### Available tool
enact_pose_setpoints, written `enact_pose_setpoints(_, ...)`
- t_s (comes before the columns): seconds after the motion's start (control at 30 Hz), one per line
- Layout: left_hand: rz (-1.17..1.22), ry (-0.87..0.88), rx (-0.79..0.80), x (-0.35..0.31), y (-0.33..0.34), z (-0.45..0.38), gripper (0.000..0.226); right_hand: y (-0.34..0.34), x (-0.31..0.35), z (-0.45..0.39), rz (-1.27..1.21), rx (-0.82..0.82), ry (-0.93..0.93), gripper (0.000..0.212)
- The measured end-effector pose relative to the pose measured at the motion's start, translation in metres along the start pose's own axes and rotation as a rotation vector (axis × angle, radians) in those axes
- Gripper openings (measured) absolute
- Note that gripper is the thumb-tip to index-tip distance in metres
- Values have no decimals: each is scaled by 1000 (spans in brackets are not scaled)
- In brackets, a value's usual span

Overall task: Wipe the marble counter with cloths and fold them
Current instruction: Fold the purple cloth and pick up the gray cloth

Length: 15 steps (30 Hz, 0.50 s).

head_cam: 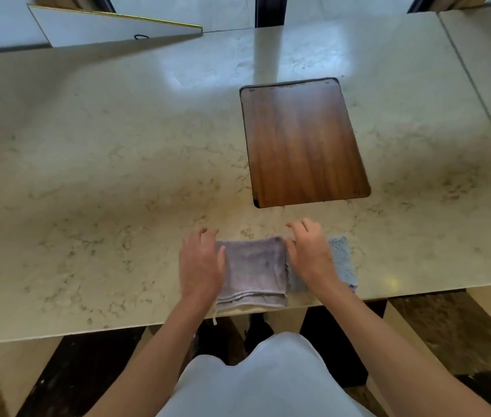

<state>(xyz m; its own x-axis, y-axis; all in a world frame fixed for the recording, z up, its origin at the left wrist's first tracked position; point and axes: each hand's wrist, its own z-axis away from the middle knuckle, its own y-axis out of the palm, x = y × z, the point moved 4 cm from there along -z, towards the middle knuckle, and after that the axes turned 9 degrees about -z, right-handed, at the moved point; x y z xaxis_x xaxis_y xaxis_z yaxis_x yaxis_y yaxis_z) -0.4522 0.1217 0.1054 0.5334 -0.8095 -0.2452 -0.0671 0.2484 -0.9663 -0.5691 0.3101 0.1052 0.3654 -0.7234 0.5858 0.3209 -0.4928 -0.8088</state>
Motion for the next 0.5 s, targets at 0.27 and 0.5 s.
enact_pose_setpoints(0.27,-299,368,199,33,48,52,68,48,-34,65,372,340,-319,78)
enact_pose_setpoints(0.5,-227,237,109,-26,28,20,50,-28,-74,21,-86,28,20,41)
